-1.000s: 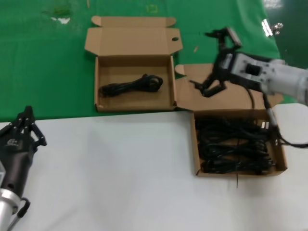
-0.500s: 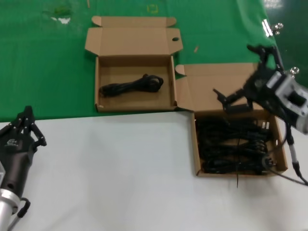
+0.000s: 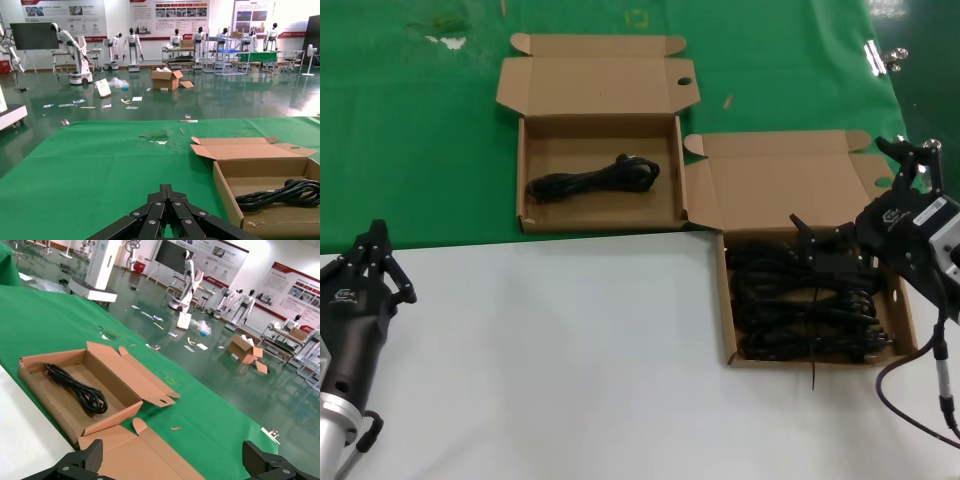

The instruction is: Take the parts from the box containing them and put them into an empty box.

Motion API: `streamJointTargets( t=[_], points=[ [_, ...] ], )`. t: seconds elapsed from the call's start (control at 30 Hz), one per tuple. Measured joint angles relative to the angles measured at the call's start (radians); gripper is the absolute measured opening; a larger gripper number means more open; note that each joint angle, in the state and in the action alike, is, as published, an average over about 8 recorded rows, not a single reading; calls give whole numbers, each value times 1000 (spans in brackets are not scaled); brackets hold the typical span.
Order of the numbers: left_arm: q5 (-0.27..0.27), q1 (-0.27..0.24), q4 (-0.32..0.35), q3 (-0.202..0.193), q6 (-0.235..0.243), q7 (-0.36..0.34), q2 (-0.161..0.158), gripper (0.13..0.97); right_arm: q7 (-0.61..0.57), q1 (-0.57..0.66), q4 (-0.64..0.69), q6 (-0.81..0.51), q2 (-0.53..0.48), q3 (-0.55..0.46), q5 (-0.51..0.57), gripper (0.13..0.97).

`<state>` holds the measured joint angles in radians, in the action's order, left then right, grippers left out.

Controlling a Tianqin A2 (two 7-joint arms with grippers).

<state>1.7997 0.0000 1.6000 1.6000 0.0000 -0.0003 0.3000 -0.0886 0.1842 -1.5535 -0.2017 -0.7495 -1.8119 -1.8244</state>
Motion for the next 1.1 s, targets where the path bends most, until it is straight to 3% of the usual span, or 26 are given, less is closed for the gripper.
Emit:
streamJointTargets(
  t=[0.4,0.7,1.1],
  points=[
    [0,0,0,0,0,0,0,162,8,-18,-5,18,40,20,2,966],
    [0,0,0,0,0,0,0,250,18,-39,-10,42,92,45,5,966],
    [0,0,0,0,0,0,0,484,33,-69,-17,74,164,78,9,966]
  ],
)
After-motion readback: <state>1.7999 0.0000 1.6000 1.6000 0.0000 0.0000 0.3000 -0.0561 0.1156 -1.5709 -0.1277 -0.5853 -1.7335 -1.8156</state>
